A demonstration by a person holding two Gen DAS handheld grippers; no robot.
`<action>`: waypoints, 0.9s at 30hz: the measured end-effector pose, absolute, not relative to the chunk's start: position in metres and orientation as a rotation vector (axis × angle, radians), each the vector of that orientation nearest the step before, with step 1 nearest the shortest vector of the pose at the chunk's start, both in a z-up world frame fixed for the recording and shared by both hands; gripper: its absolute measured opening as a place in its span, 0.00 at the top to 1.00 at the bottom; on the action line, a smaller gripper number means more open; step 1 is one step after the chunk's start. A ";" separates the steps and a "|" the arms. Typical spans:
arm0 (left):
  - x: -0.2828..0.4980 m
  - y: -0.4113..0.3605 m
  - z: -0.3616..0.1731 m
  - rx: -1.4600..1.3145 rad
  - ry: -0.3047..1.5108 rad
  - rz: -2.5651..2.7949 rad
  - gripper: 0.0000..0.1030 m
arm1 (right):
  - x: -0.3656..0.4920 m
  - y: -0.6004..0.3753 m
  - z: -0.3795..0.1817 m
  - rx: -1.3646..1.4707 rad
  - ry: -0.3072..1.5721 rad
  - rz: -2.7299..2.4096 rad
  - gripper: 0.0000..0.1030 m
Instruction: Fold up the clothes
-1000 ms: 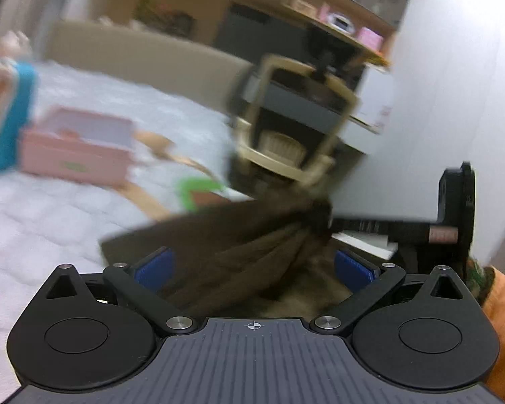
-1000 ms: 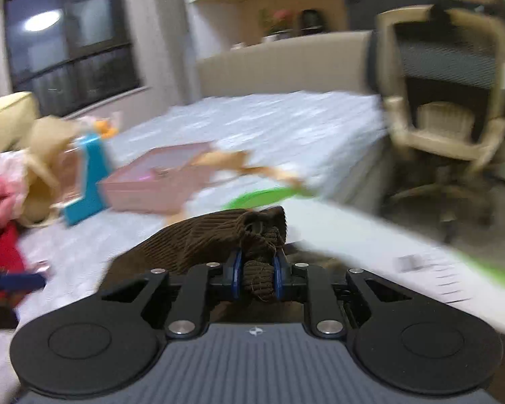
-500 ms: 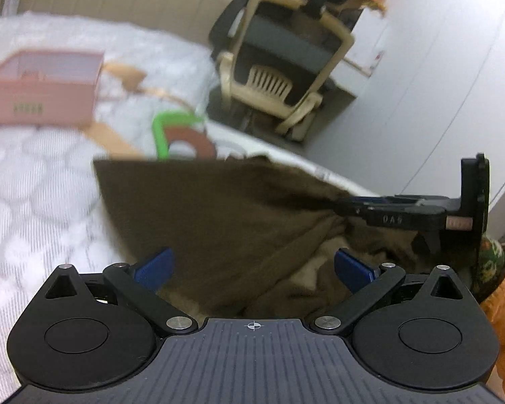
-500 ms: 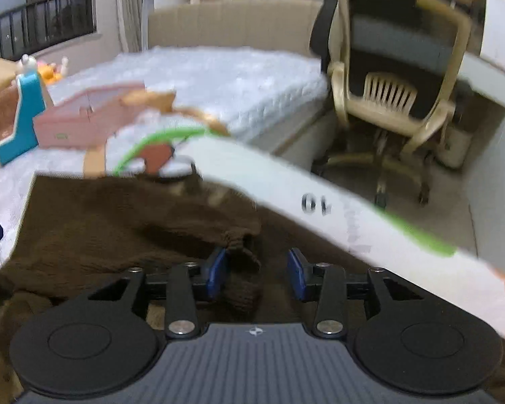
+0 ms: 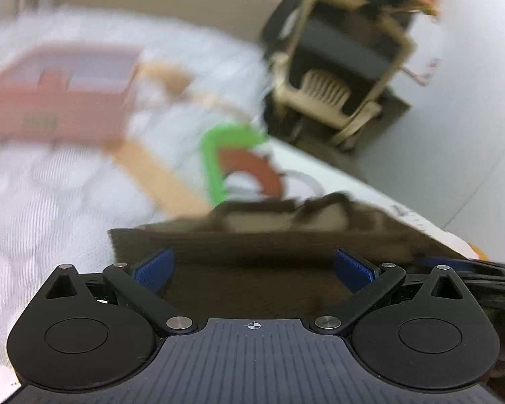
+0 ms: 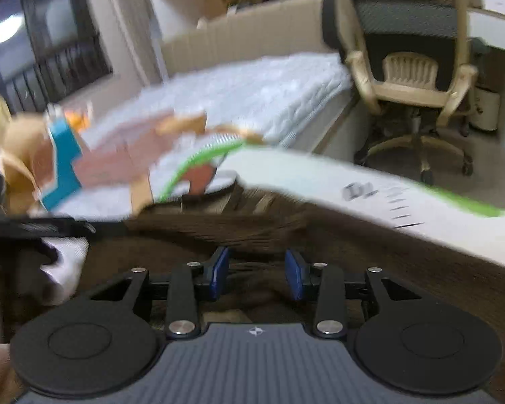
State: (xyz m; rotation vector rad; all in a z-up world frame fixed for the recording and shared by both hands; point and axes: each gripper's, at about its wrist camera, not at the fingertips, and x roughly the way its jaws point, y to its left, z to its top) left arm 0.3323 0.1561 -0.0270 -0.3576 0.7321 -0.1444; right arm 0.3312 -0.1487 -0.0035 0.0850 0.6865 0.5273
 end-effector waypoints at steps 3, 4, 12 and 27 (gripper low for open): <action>0.314 0.164 -0.019 -0.383 0.693 -0.171 0.00 | 0.306 -0.218 0.019 0.145 0.615 0.391 0.46; 0.304 0.163 -0.013 -0.391 0.667 -0.193 0.00 | 0.298 -0.243 0.025 0.168 0.592 0.331 0.46; 0.238 0.136 0.011 -0.452 0.585 -0.415 0.00 | 0.290 -0.356 -0.021 0.340 0.681 -0.032 0.38; 0.189 0.132 0.017 -0.346 0.555 -0.349 0.00 | 0.279 -0.090 0.110 -0.098 0.412 0.678 0.87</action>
